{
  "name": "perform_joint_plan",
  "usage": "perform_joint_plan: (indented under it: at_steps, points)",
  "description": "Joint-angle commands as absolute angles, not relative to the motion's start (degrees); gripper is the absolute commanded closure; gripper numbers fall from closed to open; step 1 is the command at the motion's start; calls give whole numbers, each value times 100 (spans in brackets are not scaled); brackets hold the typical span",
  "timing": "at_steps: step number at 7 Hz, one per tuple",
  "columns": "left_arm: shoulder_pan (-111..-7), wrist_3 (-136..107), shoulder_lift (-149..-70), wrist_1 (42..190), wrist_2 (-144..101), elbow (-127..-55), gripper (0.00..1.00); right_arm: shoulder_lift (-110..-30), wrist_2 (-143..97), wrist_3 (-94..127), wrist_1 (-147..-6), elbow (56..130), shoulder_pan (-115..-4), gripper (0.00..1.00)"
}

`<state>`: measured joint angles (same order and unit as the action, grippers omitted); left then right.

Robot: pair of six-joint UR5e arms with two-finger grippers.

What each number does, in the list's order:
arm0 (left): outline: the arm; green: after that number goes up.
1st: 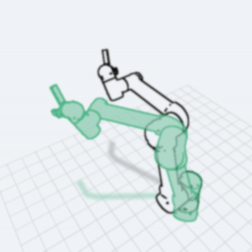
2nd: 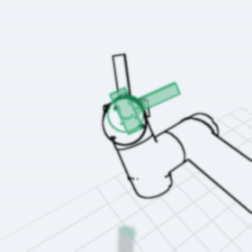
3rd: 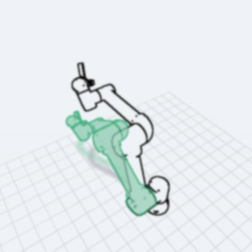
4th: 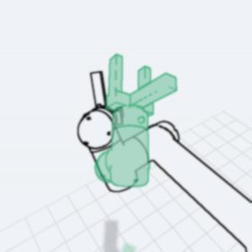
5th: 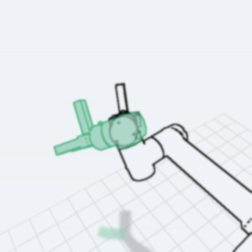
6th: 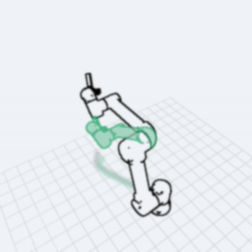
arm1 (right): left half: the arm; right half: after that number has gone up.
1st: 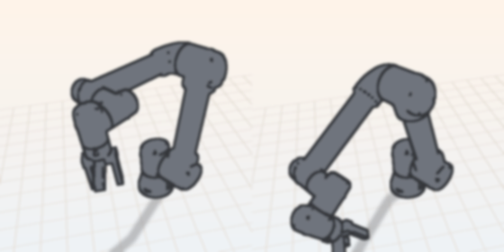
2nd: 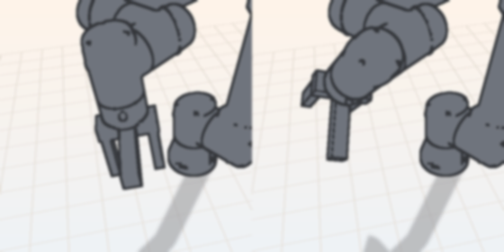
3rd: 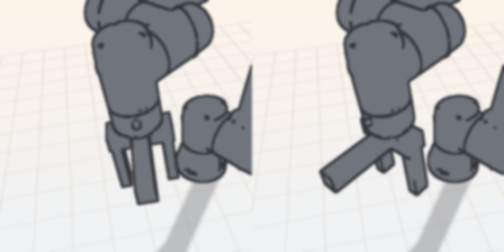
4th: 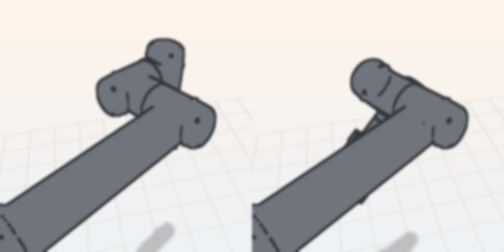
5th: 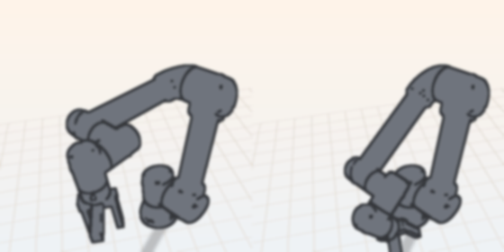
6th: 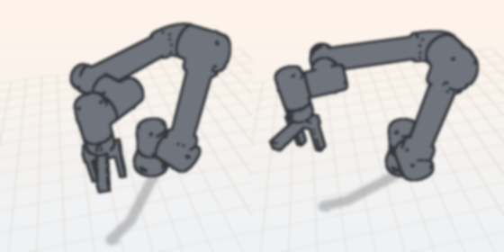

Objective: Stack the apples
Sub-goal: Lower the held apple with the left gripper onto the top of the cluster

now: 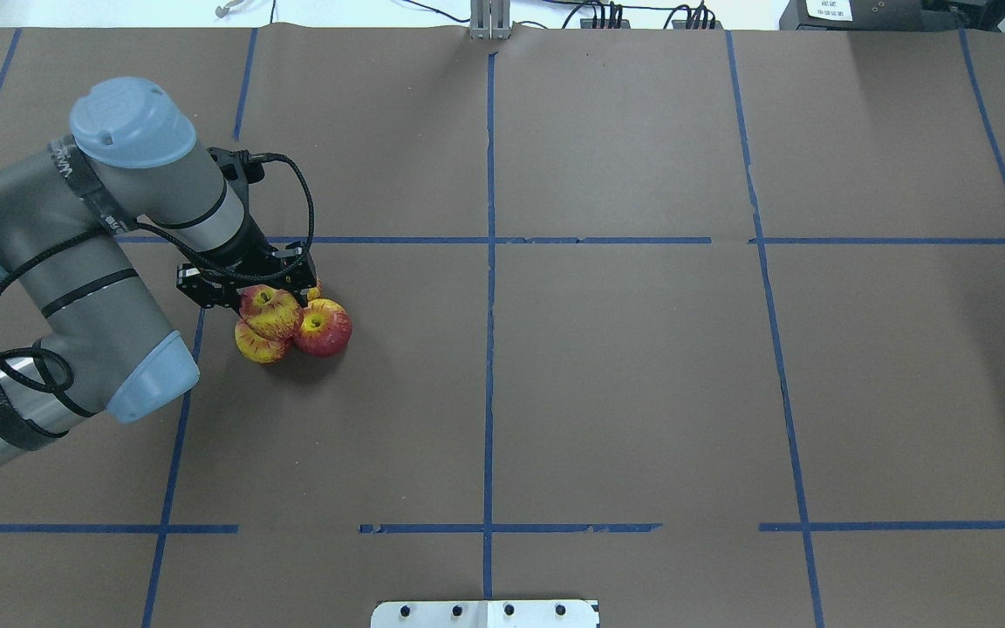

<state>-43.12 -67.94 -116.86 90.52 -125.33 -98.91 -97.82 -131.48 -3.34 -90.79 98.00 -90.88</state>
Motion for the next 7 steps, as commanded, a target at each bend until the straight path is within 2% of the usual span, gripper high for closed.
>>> perform_joint_plan:
  at_steps: [1,7]
  points:
    - [-4307,-6794,-11707,9062,-12533,-9861,97,-9782,-13148,-334,-9079,9800,-9088,0]
    - [-4307,-6733,-11716,9062,-12507,-9817,95,-9782,-13148,-334,-9079,9800,-9088,0]
